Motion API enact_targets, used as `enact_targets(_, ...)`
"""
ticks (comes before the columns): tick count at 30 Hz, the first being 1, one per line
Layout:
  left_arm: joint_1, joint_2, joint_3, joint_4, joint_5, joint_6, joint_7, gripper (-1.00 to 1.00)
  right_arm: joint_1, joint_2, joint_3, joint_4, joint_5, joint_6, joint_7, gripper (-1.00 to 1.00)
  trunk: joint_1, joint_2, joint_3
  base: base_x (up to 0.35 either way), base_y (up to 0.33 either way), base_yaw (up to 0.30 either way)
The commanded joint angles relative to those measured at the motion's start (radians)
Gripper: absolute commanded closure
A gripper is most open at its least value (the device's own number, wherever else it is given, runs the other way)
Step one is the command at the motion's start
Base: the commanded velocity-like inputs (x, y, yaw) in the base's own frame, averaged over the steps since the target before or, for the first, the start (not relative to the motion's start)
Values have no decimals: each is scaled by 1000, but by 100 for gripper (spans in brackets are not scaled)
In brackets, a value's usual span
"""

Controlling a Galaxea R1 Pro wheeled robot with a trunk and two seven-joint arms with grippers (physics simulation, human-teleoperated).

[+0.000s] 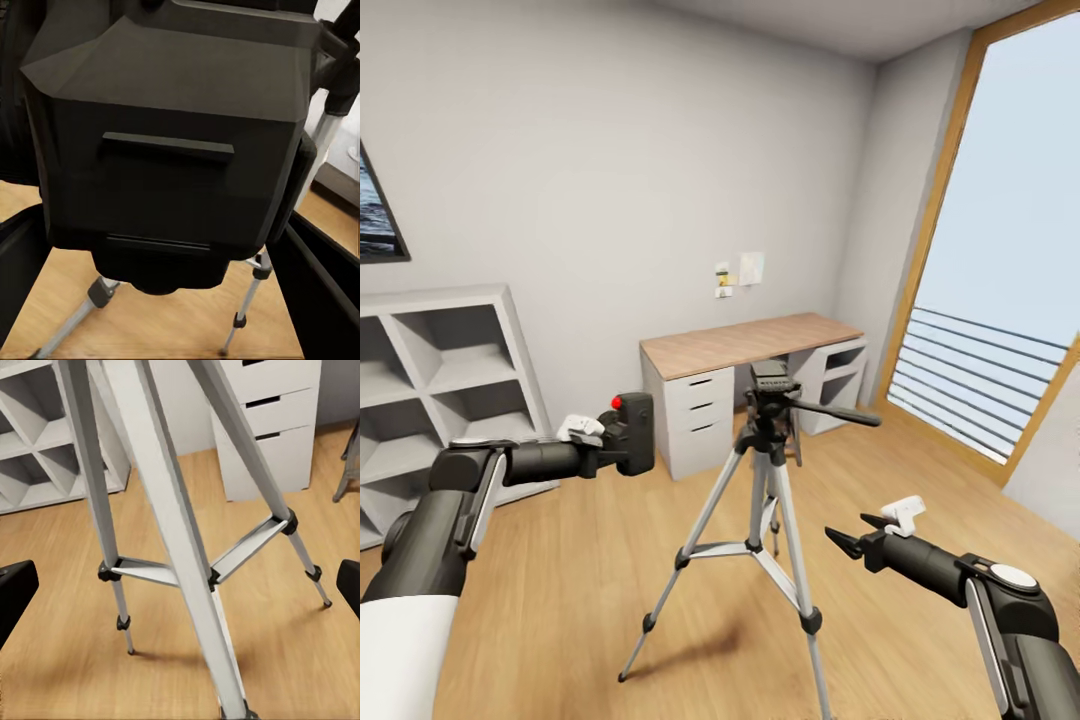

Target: Attach the digital camera to the camera tripod in the bedroom.

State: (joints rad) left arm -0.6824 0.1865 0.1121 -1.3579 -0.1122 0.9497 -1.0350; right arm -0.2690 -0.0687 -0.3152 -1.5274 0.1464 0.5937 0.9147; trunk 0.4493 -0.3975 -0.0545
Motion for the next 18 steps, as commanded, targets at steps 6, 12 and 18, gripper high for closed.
enact_targets(6,46,3,37,-8,-3,14,-11,100,3,7,0,-2,11,5,9,-100,1,-2,-2,0,255,-41)
enact_targets(12,95,2,89,-10,-10,16,-9,100,6,10,2,-5,13,6,14,-100,1,-2,-2,0,303,-9)
enact_targets(18,122,1,92,-12,-1,8,-11,100,6,11,2,-8,13,6,15,-100,1,-2,-2,0,134,-72)
